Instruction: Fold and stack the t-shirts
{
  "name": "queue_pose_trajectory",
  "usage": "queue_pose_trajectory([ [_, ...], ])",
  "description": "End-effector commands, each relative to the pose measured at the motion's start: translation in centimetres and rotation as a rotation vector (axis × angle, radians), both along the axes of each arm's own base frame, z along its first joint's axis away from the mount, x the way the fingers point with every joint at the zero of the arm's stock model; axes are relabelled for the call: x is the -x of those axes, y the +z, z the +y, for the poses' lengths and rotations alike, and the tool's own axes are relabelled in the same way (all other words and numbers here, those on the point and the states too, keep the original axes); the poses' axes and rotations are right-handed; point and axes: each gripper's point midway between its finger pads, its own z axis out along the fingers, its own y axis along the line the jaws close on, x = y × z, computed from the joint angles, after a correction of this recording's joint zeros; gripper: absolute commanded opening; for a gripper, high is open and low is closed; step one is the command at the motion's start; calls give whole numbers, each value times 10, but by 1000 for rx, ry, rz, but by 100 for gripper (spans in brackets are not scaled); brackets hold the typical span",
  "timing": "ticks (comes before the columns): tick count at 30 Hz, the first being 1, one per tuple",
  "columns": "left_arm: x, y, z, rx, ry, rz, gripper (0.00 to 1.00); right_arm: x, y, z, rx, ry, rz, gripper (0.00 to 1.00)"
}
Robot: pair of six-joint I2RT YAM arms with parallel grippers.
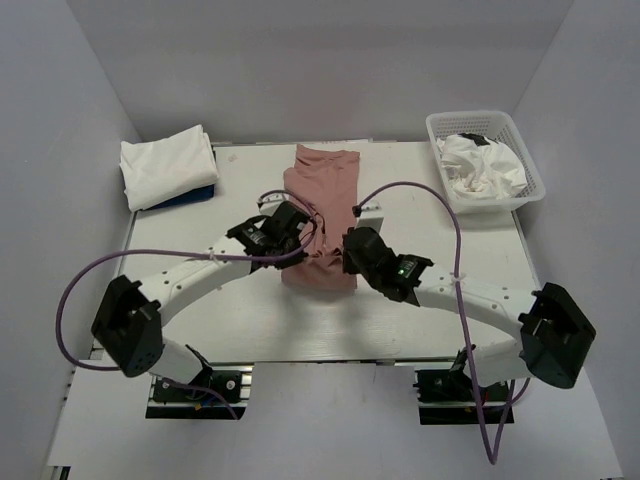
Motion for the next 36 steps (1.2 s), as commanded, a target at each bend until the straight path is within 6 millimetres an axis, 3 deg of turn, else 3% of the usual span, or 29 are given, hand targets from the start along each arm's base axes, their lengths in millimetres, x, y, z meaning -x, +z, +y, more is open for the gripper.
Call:
queue_pose_trajectory([
  [1, -39, 8, 21, -120, 58, -60, 0, -39, 30, -5, -7, -84, -103, 0],
  [3, -61, 8, 16, -138, 48, -77, 0, -48, 28, -3, 9, -81, -113, 0],
  [6, -87, 13, 12, -122, 21, -93, 0, -72, 45, 3, -15, -89, -162, 0],
  [7, -95, 3, 15, -137, 26, -72, 0, -79, 37, 1, 5, -94, -151, 0],
  [8, -105, 8, 14, -128, 36, -84, 0, -88, 46, 3, -1, -98, -166, 0],
  [10, -115, 6, 14, -133, 30, -86, 0, -100, 25, -2, 63, -123, -144, 0],
  [11, -121, 1, 13, -136, 20, -83, 0, -110, 31, -4, 60, -144, -151, 0],
  [12, -128, 2, 13, -125, 12, -94, 0, -115, 16, -3, 85, -144, -130, 0],
  [23, -165, -19, 0, -63, -95, -104, 0, -161, -2, -4, 81, -107, -146, 0],
  [24, -169, -12, -4, -52, -109, -127, 0, -166, -3, -6, 64, -102, -146, 0],
  [28, -188, -16, -5, -51, -123, -132, 0, -175, -25, 3, 59, 0, -144, 0],
  [29, -191, -18, -3, -53, -127, -124, 7, -182, -19, 7, 30, 11, -189, 0],
  [30, -199, -22, -1, -54, -118, -122, 17, -186, -25, 5, 67, 49, -204, 0],
  [31, -199, -25, -1, -60, -118, -110, 30, -185, -28, 16, 37, 132, -198, 3],
  [32, -201, -29, 4, -67, -108, -94, 60, -193, -38, 13, 47, 126, -199, 13],
  [33, -206, -25, 9, -63, -96, -103, 69, -195, -39, 12, 57, 126, -193, 24],
  [34, -207, -27, 8, -66, -96, -96, 76, -195, -44, 11, 71, 130, -166, 28],
  [35, -207, -23, 9, -70, -105, -107, 82, -205, -35, 10, 77, 102, -186, 31],
  [36, -208, -17, 9, -66, -104, -118, 99, -207, -32, 5, 94, 77, -191, 36],
])
